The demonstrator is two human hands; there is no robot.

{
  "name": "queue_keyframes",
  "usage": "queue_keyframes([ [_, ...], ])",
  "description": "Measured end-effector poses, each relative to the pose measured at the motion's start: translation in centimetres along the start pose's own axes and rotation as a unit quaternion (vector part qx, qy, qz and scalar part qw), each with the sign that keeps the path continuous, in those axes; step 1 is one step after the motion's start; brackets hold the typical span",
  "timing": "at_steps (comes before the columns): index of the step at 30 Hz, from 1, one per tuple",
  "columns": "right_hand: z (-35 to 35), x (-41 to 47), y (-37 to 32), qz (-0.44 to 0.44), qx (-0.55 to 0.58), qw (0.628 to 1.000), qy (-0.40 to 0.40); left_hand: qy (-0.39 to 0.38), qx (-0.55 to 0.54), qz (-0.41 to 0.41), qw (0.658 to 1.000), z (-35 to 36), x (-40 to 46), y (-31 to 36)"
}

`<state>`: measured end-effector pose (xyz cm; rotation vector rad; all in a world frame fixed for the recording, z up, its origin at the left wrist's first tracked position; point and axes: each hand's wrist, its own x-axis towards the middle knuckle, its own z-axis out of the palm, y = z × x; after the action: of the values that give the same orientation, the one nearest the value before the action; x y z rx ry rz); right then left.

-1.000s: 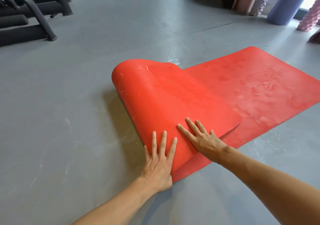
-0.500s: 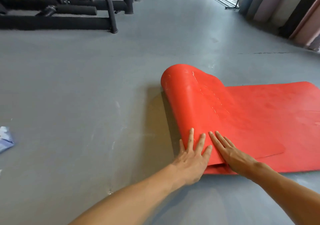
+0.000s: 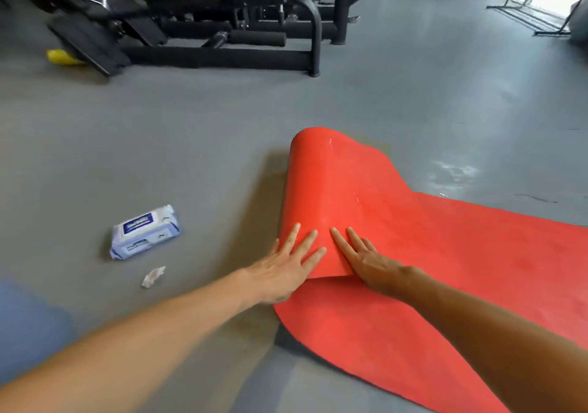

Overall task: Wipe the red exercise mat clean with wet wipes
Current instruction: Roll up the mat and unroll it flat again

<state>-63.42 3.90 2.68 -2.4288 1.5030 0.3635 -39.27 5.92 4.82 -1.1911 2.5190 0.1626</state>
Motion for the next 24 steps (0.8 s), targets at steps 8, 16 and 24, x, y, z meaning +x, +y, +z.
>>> queue_keyframes([
  [8, -2.7, 6.1, -10.7, 0.001, -0.108, 0.994, 0.015, 0.001, -0.045, -0.061, 0.997, 2.8, -8.0, -7.5],
  [16, -1.8, -1.2, -4.1, 0.095, -0.205, 0.974, -0.010, 0.030, -0.015, 0.030, 0.999, 2.2, -2.4, -1.2],
  [24, 1.8, -10.3, 4.1, 0.166, -0.205, 0.963, -0.051, 0.063, -0.060, 0.095, 0.992, 1.2, 3.0, 6.6],
])
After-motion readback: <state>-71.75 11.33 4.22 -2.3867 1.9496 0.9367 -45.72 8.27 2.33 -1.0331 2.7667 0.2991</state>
